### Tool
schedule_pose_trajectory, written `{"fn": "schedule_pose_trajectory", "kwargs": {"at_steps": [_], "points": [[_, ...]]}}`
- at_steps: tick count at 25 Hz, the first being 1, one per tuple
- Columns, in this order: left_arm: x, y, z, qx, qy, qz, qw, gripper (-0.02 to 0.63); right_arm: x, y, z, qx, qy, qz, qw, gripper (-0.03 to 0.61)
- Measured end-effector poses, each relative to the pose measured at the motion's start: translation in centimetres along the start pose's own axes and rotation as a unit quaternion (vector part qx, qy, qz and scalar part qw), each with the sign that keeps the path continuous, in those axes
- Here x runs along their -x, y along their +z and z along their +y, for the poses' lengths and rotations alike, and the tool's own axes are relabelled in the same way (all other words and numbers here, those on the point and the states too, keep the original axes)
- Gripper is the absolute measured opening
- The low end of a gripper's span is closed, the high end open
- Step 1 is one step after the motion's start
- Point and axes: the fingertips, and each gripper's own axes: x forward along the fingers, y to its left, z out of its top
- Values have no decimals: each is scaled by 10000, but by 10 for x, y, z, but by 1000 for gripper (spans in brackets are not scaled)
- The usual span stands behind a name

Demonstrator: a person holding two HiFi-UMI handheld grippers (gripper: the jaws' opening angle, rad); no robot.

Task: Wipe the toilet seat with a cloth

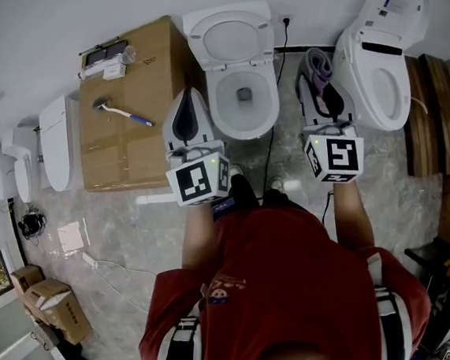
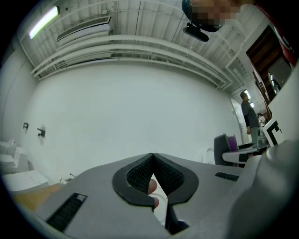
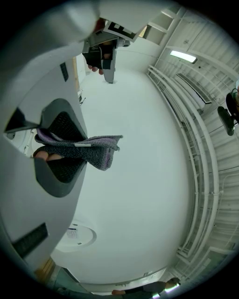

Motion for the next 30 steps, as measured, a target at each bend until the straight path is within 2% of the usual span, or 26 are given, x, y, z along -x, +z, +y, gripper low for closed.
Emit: {"fn": "schedule_pose_trajectory", "kwargs": {"at_steps": [7,15,22,30], "points": [[-41,-29,36,62,-182,56,9998,12,-46,-17,17,85,-149,108,9998,97],[-97,-68,85,140,-613,-63,9980,12,-118,-55,43,172,-433,217,9987,97],[-130,-120,107,328,-741,24,9967,12,-162,-111,51,71,-622,459,9970,97],[-156,-201,104,342,-527,245,9977,12,-199,-200,32,-54,-531,703,9961,95]]}}
